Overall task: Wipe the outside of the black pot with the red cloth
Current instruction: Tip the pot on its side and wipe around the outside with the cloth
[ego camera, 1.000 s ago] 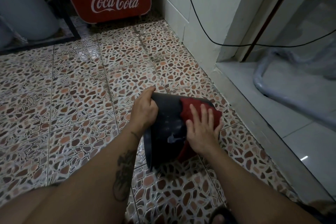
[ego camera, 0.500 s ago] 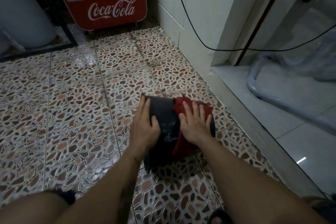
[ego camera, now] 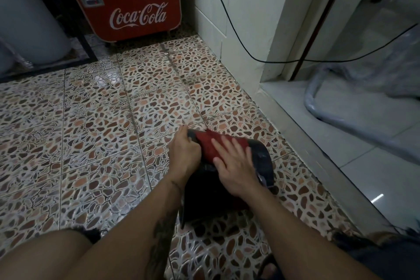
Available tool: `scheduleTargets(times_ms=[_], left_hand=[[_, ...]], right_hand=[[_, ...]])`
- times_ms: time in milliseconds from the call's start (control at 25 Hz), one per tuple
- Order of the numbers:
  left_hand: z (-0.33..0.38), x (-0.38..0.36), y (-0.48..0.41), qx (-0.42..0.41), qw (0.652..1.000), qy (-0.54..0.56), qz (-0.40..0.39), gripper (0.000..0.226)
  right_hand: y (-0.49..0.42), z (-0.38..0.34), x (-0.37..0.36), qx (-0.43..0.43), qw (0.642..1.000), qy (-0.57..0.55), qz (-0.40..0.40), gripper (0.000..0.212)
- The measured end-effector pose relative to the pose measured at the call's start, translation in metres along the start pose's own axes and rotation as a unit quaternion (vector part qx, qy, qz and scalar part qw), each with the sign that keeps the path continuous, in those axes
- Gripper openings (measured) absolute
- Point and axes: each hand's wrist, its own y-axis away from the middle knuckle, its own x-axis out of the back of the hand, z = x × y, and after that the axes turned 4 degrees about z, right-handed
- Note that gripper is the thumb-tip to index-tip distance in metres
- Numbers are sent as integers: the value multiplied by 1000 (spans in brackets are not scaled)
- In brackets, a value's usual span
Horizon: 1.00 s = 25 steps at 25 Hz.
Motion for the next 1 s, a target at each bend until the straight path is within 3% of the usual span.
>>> scheduleTargets(times_ms=[120, 240, 360, 440, 600, 680, 880, 1000], left_hand=[[4, 11, -5, 29, 999, 18, -29, 38], [-8, 17, 8, -61, 996, -10, -65, 48], [-25, 14, 22, -104, 994, -19, -35, 54], [-24, 13, 18, -81, 997, -4, 0, 52], [-8, 11, 9, -80, 997, 10, 10, 48], [-10, 14, 6, -60, 998, 4, 7, 48], [-3, 23, 8, -44, 999, 16, -20, 38], [6, 23, 4, -15, 999, 30, -10, 38]], right_hand=[[14, 34, 0, -120, 991, 51, 6, 57], [0, 46, 7, -191, 981, 47, -8, 56], [-25, 36, 17, -228, 973, 0, -30, 55], [-31, 17, 15, -208, 977, -6, -47, 54], [-9, -26, -2, -18, 998, -48, -19, 56], [7, -22, -10, 14, 998, -67, -1, 59], [14, 28, 0, -186, 982, 26, -24, 55], [-7, 5, 8, -200, 979, -13, -40, 55]])
